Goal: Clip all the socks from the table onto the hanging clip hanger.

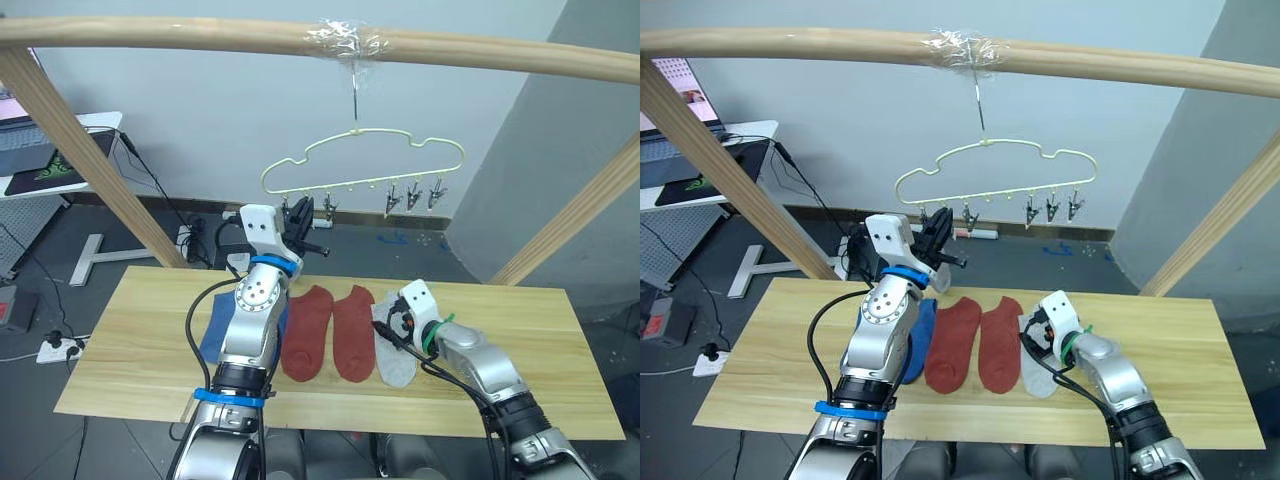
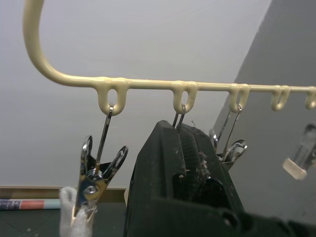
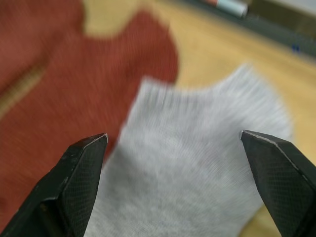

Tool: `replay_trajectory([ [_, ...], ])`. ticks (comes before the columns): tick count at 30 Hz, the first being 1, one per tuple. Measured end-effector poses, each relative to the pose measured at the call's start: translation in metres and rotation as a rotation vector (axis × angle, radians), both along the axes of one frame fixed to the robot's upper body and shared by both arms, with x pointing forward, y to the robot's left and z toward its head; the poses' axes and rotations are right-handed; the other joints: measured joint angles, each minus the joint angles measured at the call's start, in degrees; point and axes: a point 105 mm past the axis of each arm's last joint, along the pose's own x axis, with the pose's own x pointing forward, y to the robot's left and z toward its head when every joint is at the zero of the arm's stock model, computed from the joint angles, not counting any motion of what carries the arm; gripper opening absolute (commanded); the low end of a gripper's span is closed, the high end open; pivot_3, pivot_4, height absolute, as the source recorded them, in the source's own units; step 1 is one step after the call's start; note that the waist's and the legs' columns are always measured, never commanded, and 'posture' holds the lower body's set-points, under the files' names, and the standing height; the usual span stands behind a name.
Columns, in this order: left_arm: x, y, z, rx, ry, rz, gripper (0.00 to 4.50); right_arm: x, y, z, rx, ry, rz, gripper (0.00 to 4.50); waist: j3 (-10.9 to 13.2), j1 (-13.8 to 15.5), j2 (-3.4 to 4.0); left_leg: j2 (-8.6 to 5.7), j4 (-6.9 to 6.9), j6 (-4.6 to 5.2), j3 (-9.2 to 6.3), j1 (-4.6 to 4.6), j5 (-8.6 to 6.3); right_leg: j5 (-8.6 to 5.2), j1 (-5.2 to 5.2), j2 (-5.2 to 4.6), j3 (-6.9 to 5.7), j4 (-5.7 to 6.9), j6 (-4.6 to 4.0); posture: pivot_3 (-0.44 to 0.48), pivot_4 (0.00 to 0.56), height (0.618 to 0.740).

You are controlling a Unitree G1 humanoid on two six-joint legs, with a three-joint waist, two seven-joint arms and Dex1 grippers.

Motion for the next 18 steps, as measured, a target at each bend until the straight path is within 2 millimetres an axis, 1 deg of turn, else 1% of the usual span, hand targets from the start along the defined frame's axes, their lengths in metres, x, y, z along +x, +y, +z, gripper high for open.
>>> replay_trajectory([
  [1,0.000,0.000,0.000,0.000,0.001,0.001,0.01,0.000,-0.001,-0.003,-0.025,-0.007,0.004,4.50,-0.09,0.01,-0.02,0.00,0.00,0.00,-0.01,0.04,0.00,0.00,0.04,0.00,-0.01,0.00,0.00,0.106,0.150,0.740],
  [4,0.001,0.000,-0.002,0.000,0.011,0.002,0.00,-0.003,-0.004,-0.010,-0.105,-0.048,0.052,3.92,-0.25,0.05,0.02,-0.03,0.04,0.01,-0.05,0.21,0.00,0.00,0.27,0.00,-0.02,-0.03,0.02,0.106,0.150,0.740],
  [6,0.000,0.001,-0.002,0.001,0.013,0.003,0.00,-0.005,-0.011,-0.012,-0.141,-0.070,0.067,3.25,-0.33,0.10,0.06,-0.06,0.05,0.01,-0.07,0.27,0.00,-0.01,0.37,-0.02,-0.02,-0.05,0.04,0.106,0.150,0.740],
  [8,0.000,0.004,-0.004,-0.006,0.019,0.006,0.00,-0.009,-0.020,-0.015,-0.152,-0.070,0.067,2.47,-0.42,0.13,0.05,-0.07,0.07,0.02,-0.08,0.40,0.00,-0.01,0.54,-0.03,-0.02,-0.08,0.06,0.106,0.150,0.740],
  [10,0.000,0.006,-0.004,-0.008,0.021,0.010,0.00,-0.011,-0.026,-0.016,-0.153,-0.069,0.058,1.71,-0.46,0.11,0.03,-0.07,0.07,0.02,-0.09,0.55,0.00,-0.14,0.68,-0.02,-0.02,-0.09,0.28,0.100,0.157,0.740],
  [12,0.000,0.006,-0.004,-0.010,0.023,0.011,0.00,-0.013,-0.028,-0.015,-0.146,-0.068,0.059,1.09,-0.46,0.07,0.03,-0.07,0.07,0.04,-0.09,0.58,0.02,-0.14,0.69,-0.02,-0.01,-0.08,0.30,0.100,0.157,0.740],
  [13,0.000,0.006,-0.004,-0.012,0.024,0.010,0.00,-0.014,-0.029,-0.016,-0.139,-0.065,0.058,0.65,-0.46,0.07,0.04,-0.07,0.07,0.05,-0.09,0.57,0.03,-0.14,0.69,-0.02,-0.01,-0.08,0.32,0.100,0.157,0.740],
  [14,0.000,0.005,-0.004,-0.014,0.025,0.008,0.00,-0.014,-0.030,-0.015,-0.137,-0.066,0.057,0.30,-0.46,0.07,0.04,-0.08,0.08,0.06,-0.09,0.57,0.04,-0.13,0.70,-0.02,0.00,-0.08,0.34,0.100,0.157,0.740],
  [15,0.000,0.005,-0.005,-0.018,0.027,0.006,0.00,-0.014,-0.032,-0.014,-0.138,-0.073,0.066,0.02,-0.46,0.08,0.04,-0.09,0.10,0.07,-0.08,0.56,0.04,-0.12,0.70,-0.03,0.01,-0.09,0.35,0.100,0.157,0.740],
  [18,0.000,0.002,-0.007,-0.070,0.062,-0.024,0.00,-0.021,-0.044,-0.010,-0.205,-0.099,0.145,0.02,-0.46,0.14,0.05,-0.20,0.10,0.07,-0.09,0.48,0.04,-0.13,0.64,-0.12,0.02,-0.10,0.36,0.100,0.157,0.740],
])
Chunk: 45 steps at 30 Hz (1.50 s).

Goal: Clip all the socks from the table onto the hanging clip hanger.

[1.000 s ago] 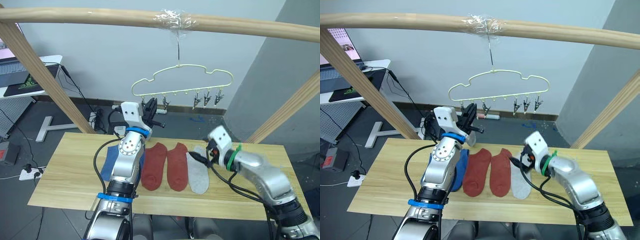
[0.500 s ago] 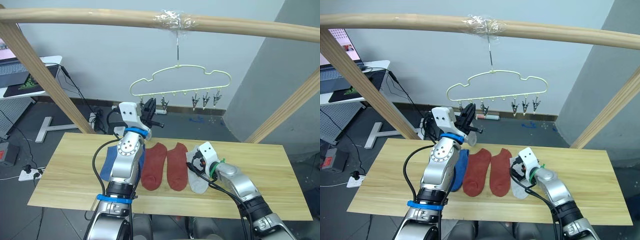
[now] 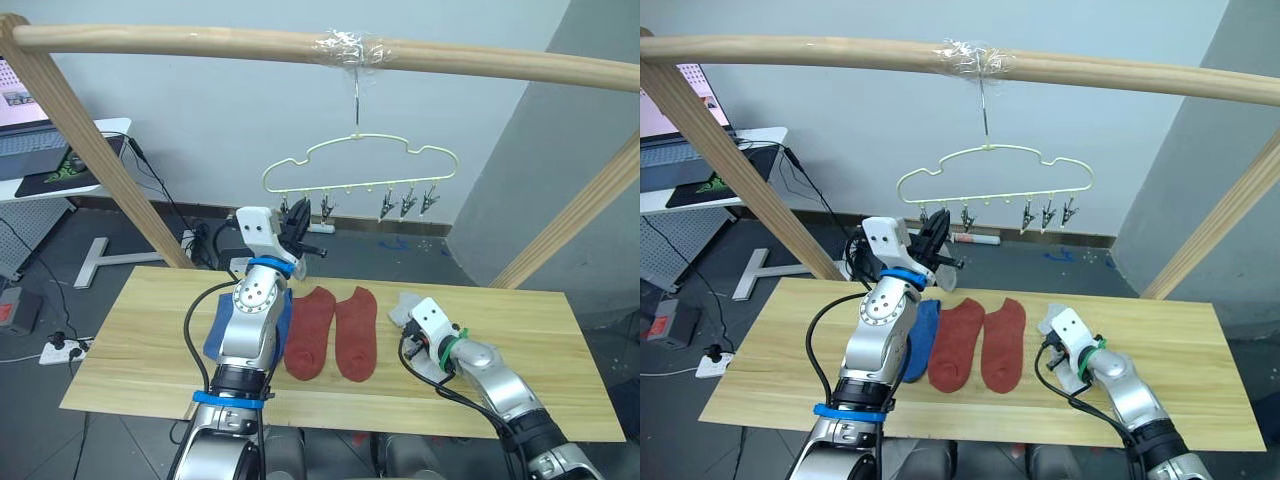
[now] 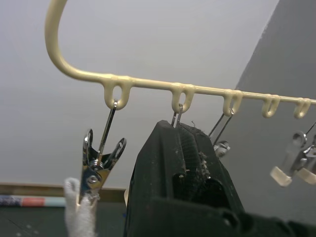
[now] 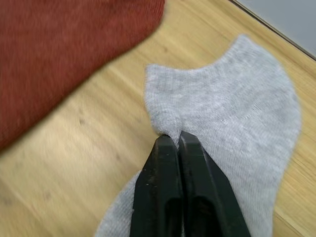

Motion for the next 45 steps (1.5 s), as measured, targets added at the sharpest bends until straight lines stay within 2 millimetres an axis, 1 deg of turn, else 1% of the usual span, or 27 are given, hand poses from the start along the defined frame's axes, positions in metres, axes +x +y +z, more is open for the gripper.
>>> replay_trajectory([
  [2,0.000,-0.002,-0.001,-0.047,0.031,-0.034,0.00,-0.006,-0.005,0.005,-0.051,-0.030,0.077,0.02,0.00,-0.11,0.00,-0.01,-0.02,0.00,0.00,-0.03,0.00,-0.01,-0.02,-0.01,0.00,-0.01,0.02,0.095,0.165,0.740],
  [3,0.000,-0.001,-0.001,-0.081,0.057,-0.054,0.00,-0.008,-0.003,0.014,-0.079,-0.071,0.144,0.02,0.03,-0.24,0.03,-0.01,-0.03,0.00,-0.01,-0.06,0.00,-0.02,-0.05,-0.02,0.00,-0.01,0.02,0.095,0.165,0.740],
  [6,0.002,0.000,-0.001,-0.176,0.126,-0.110,0.00,-0.011,0.005,0.040,-0.118,-0.198,0.279,0.02,0.03,-0.77,0.04,0.00,-0.04,0.01,-0.04,-0.01,0.00,-0.02,-0.05,0.00,-0.01,0.02,0.03,0.096,0.167,0.740],
  [9,0.003,0.007,0.002,-0.340,0.221,-0.162,0.00,-0.013,0.018,0.066,-0.162,-0.348,0.407,0.02,0.03,-0.83,0.04,-0.01,-0.02,0.01,-0.04,-0.01,0.00,-0.02,-0.01,-0.01,-0.02,0.02,0.03,0.096,0.167,0.740],
  [12,0.002,0.013,0.004,-0.523,0.325,-0.241,0.00,-0.018,0.027,0.082,-0.223,-0.475,0.516,0.02,0.03,-0.80,0.04,-0.08,0.01,0.01,-0.03,0.01,0.00,-0.02,0.02,-0.11,-0.01,0.01,0.03,0.092,0.169,0.740],
  [16,-0.003,0.014,0.006,-0.724,0.445,-0.348,0.00,-0.014,0.047,0.114,-0.241,-0.709,0.575,0.02,0.04,-0.95,0.04,-0.08,0.01,0.02,-0.05,0.03,0.01,-0.02,0.03,-0.12,-0.01,0.03,0.04,0.091,0.173,0.740],
  [18,-0.006,0.013,0.007,-0.796,0.491,-0.389,0.00,-0.012,0.055,0.131,-0.224,-0.826,0.564,0.02,0.04,-0.90,0.04,-0.11,0.01,0.02,-0.07,0.02,0.01,-0.02,0.03,-0.15,-0.02,0.03,0.04,0.091,0.173,0.740],
  [20,-0.010,0.011,0.007,-0.835,0.524,-0.419,0.00,-0.012,0.058,0.141,-0.215,-0.902,0.555,0.02,0.03,-0.73,0.03,-0.23,0.00,0.02,-0.09,0.01,0.01,-0.03,0.04,-0.25,-0.03,0.03,0.05,0.093,0.168,0.740],
  [24,-0.014,0.008,0.007,-0.895,0.570,-0.455,0.00,-0.013,0.065,0.151,-0.182,-0.985,0.532,0.02,0.03,-0.69,0.03,-0.33,0.00,0.01,-0.09,0.00,0.02,0.01,0.05,-0.36,-0.01,0.02,-0.02,0.094,0.164,0.740],
  [28,-0.017,0.005,0.009,-0.949,0.581,-0.473,0.00,-0.012,0.072,0.161,-0.151,-1.029,0.530,0.02,0.03,-0.63,0.03,-0.33,0.00,-0.01,-0.12,0.01,0.03,0.01,0.05,-0.36,-0.03,0.03,-0.02,0.094,0.164,0.740],
  [36,-0.022,0.001,0.009,-0.961,0.593,-0.481,0.00,-0.011,0.083,0.176,-0.105,-1.098,0.541,0.02,0.03,-0.34,0.03,-0.34,0.00,-0.03,-0.14,-0.02,0.05,0.05,0.04,-0.36,-0.06,0.02,-0.09,0.098,0.154,0.740],
  [45,-0.020,0.007,0.011,-0.981,0.575,-0.471,0.00,-0.017,0.085,0.181,-0.059,-1.131,0.552,0.02,0.03,-0.29,0.03,-0.35,0.00,-0.03,-0.15,-0.05,0.05,0.06,0.04,-0.37,-0.06,0.01,-0.10,0.105,0.150,0.740],
])
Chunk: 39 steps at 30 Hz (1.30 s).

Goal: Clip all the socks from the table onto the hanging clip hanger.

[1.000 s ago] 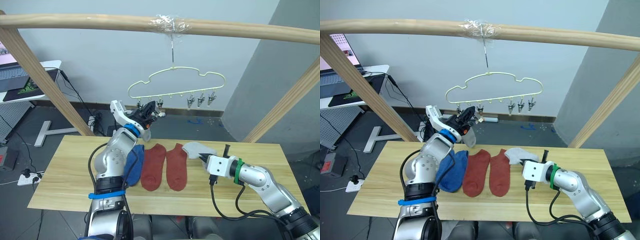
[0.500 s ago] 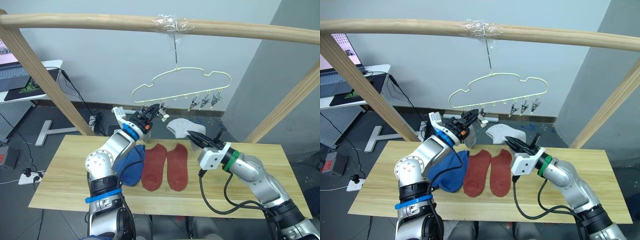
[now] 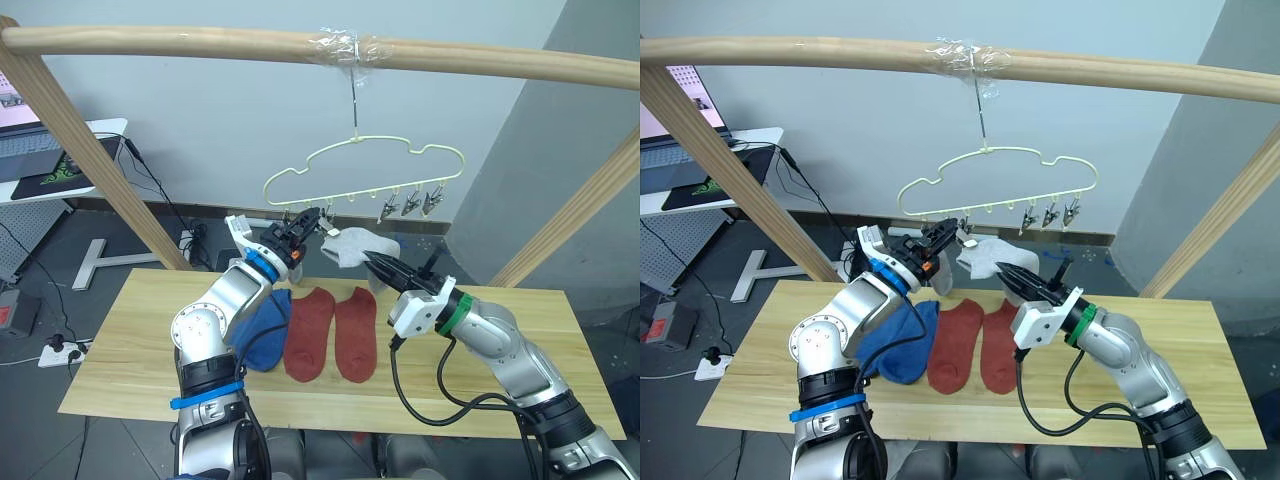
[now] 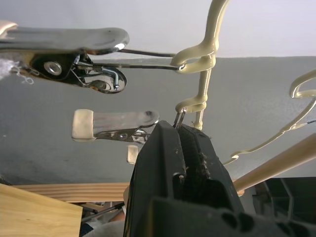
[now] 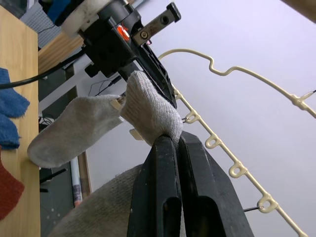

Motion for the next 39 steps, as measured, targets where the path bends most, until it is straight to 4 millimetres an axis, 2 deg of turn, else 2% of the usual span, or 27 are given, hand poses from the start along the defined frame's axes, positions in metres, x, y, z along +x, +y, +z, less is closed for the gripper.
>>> replay_trajectory([
  [7,-0.001,0.000,0.002,-0.031,0.005,-0.004,0.00,-0.001,0.003,0.003,0.037,0.003,0.011,0.02,0.00,0.01,0.00,0.00,0.00,0.00,-0.01,-0.01,0.00,0.00,-0.01,0.00,-0.01,0.00,0.00,0.105,0.147,0.740],
  [15,-0.002,0.000,0.004,-0.060,0.009,-0.012,0.00,0.008,0.008,-0.006,0.064,0.052,-0.002,0.02,0.00,0.08,0.00,0.00,0.00,-0.08,-0.02,-0.06,0.05,0.01,-0.04,0.00,-0.03,0.00,-0.01,0.102,0.153,0.740],
  [21,-0.003,0.002,0.005,-0.049,-0.005,-0.015,0.00,0.012,0.012,-0.001,0.076,0.042,0.003,0.02,0.01,0.16,-0.01,-0.01,0.00,-0.15,-0.04,-0.11,0.09,0.00,-0.06,-0.01,-0.05,-0.02,-0.01,0.105,0.156,0.740],
  [24,-0.002,0.003,0.004,-0.045,-0.007,-0.003,0.92,0.013,0.012,-0.001,0.076,0.044,0.002,0.00,0.01,0.19,-0.01,-0.01,0.00,-0.16,-0.04,-0.13,0.09,0.00,-0.07,-0.01,-0.06,-0.02,-0.01,0.107,0.157,0.740],
  [26,-0.002,0.005,0.002,-0.043,-0.006,0.004,1.37,0.013,0.012,-0.001,0.075,0.045,0.003,0.00,0.01,0.20,-0.01,-0.01,-0.01,-0.15,-0.06,-0.14,0.09,0.00,-0.08,-0.01,-0.07,-0.02,-0.01,0.107,0.157,0.740],
  [27,-0.002,0.005,0.002,-0.044,-0.008,0.005,1.77,0.012,0.012,-0.001,0.074,0.046,0.004,0.00,0.01,0.20,-0.01,0.00,0.00,-0.15,-0.06,-0.14,0.09,0.00,-0.08,-0.01,-0.07,-0.02,-0.01,0.109,0.159,0.740],
  [32,-0.003,0.009,0.000,-0.041,-0.007,0.020,3.21,0.012,0.012,-0.002,0.068,0.056,0.013,0.00,0.01,0.22,-0.01,-0.01,0.00,-0.15,-0.07,-0.15,0.08,0.00,-0.08,-0.01,-0.08,-0.02,-0.01,0.111,0.160,0.740],
  [36,-0.007,0.018,0.000,0.008,-0.017,0.025,4.42,0.014,0.017,-0.008,0.088,0.144,0.022,0.00,0.01,0.10,-0.02,0.00,-0.02,-0.14,-0.09,-0.14,0.08,0.00,-0.09,-0.01,-0.09,-0.02,-0.01,0.107,0.161,0.740],
  [38,-0.015,0.024,0.005,0.023,-0.037,0.003,4.47,0.017,0.020,-0.013,0.110,0.209,0.011,0.00,0.02,0.03,-0.02,0.01,-0.03,-0.15,-0.11,-0.16,0.08,0.00,-0.12,-0.01,-0.10,-0.01,-0.01,0.107,0.161,0.740],
  [39,-0.021,0.027,0.007,0.039,-0.046,-0.010,4.49,0.019,0.021,-0.015,0.124,0.238,0.003,0.22,0.02,0.01,-0.02,0.01,-0.04,-0.15,-0.12,-0.17,0.08,0.00,-0.13,-0.01,-0.10,0.00,-0.01,0.107,0.161,0.740],
])
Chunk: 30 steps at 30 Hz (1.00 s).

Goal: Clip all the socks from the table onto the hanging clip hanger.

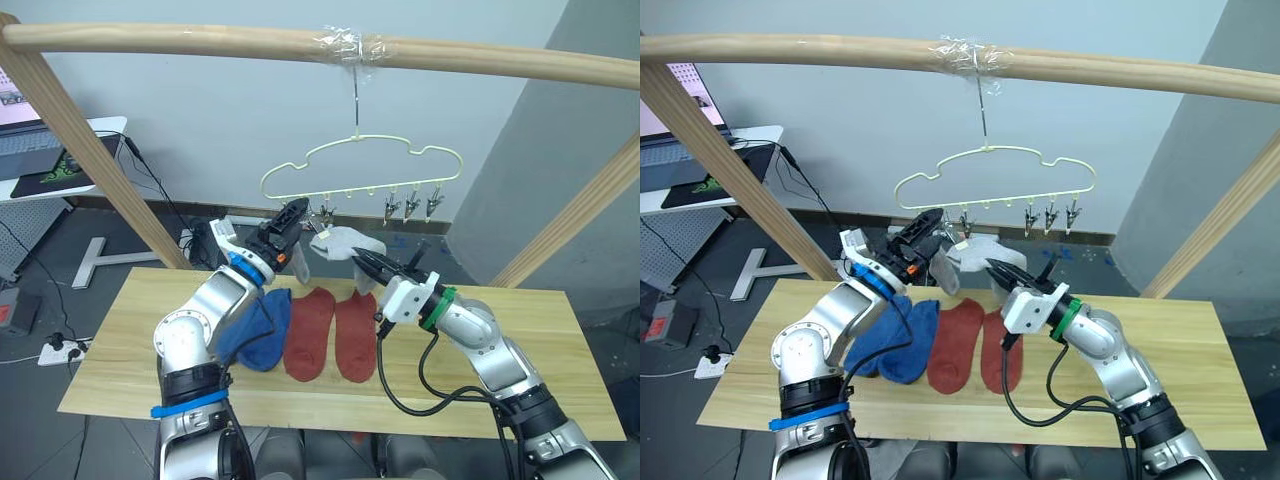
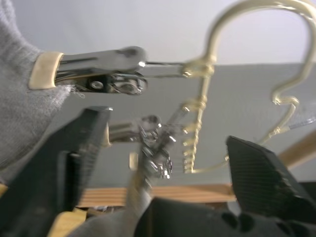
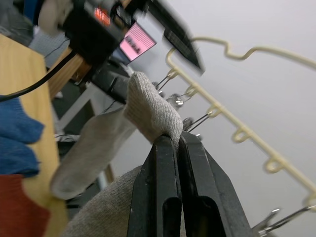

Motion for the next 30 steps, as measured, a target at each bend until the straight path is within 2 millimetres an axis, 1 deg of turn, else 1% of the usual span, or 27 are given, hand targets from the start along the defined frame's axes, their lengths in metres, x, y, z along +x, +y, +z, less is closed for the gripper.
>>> replay_trajectory([
  [2,-0.008,0.007,0.004,0.045,-0.017,-0.012,4.50,0.003,-0.001,-0.005,0.006,0.055,-0.008,0.66,0.01,0.12,-0.01,0.00,0.00,0.02,-0.05,-0.03,-0.01,0.00,0.00,-0.02,-0.06,0.00,0.00,0.107,0.161,0.740],
  [4,-0.014,0.012,0.007,0.100,-0.032,-0.019,4.50,0.004,-0.001,-0.009,0.003,0.099,-0.005,1.32,0.01,0.23,-0.01,-0.01,0.00,0.10,-0.06,-0.04,-0.06,0.00,0.00,-0.04,-0.09,-0.01,0.00,0.111,0.164,0.740],
  [5,-0.017,0.013,0.009,0.173,-0.056,-0.021,4.50,0.004,0.000,-0.012,0.002,0.136,0.004,1.70,0.03,0.35,-0.05,-0.01,0.00,0.12,-0.09,-0.05,-0.07,0.00,0.01,-0.04,-0.12,-0.01,0.00,0.111,0.164,0.740],
  [7,-0.021,0.009,0.012,0.292,-0.106,-0.032,4.50,0.004,-0.002,-0.019,-0.014,0.190,0.009,2.36,0.05,0.70,-0.03,-0.05,0.00,0.12,-0.10,-0.04,-0.07,-0.01,0.02,-0.05,-0.13,-0.02,-0.01,0.118,0.167,0.740],
  [8,-0.021,0.006,0.013,0.318,-0.130,-0.031,4.50,0.003,-0.002,-0.023,-0.017,0.221,0.016,2.70,0.05,0.95,-0.02,-0.06,0.00,0.12,-0.08,-0.04,-0.07,-0.01,0.03,-0.07,-0.12,-0.03,-0.01,0.118,0.167,0.740],
  [10,-0.020,-0.003,0.008,0.373,-0.157,-0.034,4.50,-0.001,-0.003,-0.031,-0.030,0.266,0.029,3.37,0.05,1.26,-0.02,-0.07,0.00,0.12,-0.08,-0.04,-0.07,-0.01,0.03,-0.08,-0.13,-0.05,-0.01,0.118,0.167,0.740],
  [12,-0.019,-0.008,-0.002,0.455,-0.174,-0.029,4.50,-0.004,-0.004,-0.035,-0.033,0.302,0.042,4.04,0.06,1.30,-0.01,-0.06,-0.02,0.13,-0.07,-0.04,-0.07,-0.02,0.00,-0.07,-0.12,-0.05,-0.01,0.118,0.167,0.740],
  [13,-0.017,-0.010,-0.008,0.528,-0.198,-0.017,4.50,-0.006,-0.007,-0.037,-0.031,0.330,0.041,4.37,0.07,1.29,0.01,-0.06,-0.05,0.13,-0.07,-0.05,-0.07,-0.03,-0.02,-0.07,-0.12,-0.05,-0.03,0.115,0.173,0.740],
  [15,-0.015,-0.016,-0.014,0.641,-0.265,0.000,4.50,-0.008,-0.013,-0.039,-0.004,0.380,0.025,4.44,0.10,1.31,0.02,-0.06,-0.08,0.13,-0.07,-0.08,-0.07,-0.04,-0.05,-0.07,-0.12,-0.06,-0.06,0.115,0.173,0.740],
  [17,-0.017,-0.032,-0.017,0.783,-0.402,-0.008,4.50,-0.009,-0.025,-0.037,0.033,0.436,-0.002,4.44,0.17,1.48,0.11,-0.09,-0.08,0.13,-0.05,-0.16,-0.07,-0.04,-0.09,-0.10,-0.11,-0.12,-0.06,0.111,0.174,0.740],
  [18,-0.018,-0.040,-0.018,0.830,-0.461,-0.014,4.32,-0.009,-0.031,-0.035,0.040,0.453,-0.012,4.48,0.17,1.50,0.11,-0.10,-0.08,0.14,-0.02,-0.16,-0.08,-0.04,-0.08,-0.11,-0.09,-0.14,-0.06,0.110,0.175,0.740],
  [20,-0.016,-0.052,-0.018,0.882,-0.547,0.030,3.90,-0.009,-0.040,-0.027,0.069,0.473,-0.031,4.50,0.19,1.44,0.10,-0.09,-0.08,0.15,0.01,-0.16,-0.08,-0.04,-0.09,-0.11,-0.07,-0.15,-0.05,0.105,0.172,0.740],
  [23,-0.006,-0.055,-0.016,0.936,-0.618,0.126,3.04,-0.012,-0.045,-0.018,0.097,0.490,-0.035,4.50,0.19,1.17,0.10,-0.06,-0.10,0.15,0.00,-0.16,-0.08,-0.11,-0.16,-0.07,-0.06,-0.11,0.06,0.099,0.168,0.740],
  [26,-0.002,-0.065,-0.016,1.021,-0.709,0.169,2.19,-0.016,-0.051,-0.013,0.116,0.524,-0.044,4.50,0.21,1.23,0.13,-0.09,-0.10,0.15,0.04,-0.23,-0.09,-0.10,-0.19,-0.08,-0.03,-0.13,0.05,0.082,0.165,0.740],
  [28,-0.001,-0.073,-0.021,1.045,-0.719,0.185,2.19,-0.018,-0.055,-0.005,0.119,0.514,-0.046,4.50,0.22,1.23,0.11,-0.11,-0.09,0.16,0.08,-0.24,-0.09,-0.09,-0.20,-0.10,0.01,-0.14,0.03,0.077,0.164,0.740],
  [30,0.001,-0.076,-0.024,1.053,-0.715,0.211,2.19,-0.019,-0.059,0.001,0.127,0.514,-0.053,4.50,0.22,1.21,0.11,-0.11,-0.10,0.16,0.07,-0.23,-0.09,-0.08,-0.21,-0.10,0.00,-0.12,0.02,0.077,0.164,0.740],
])
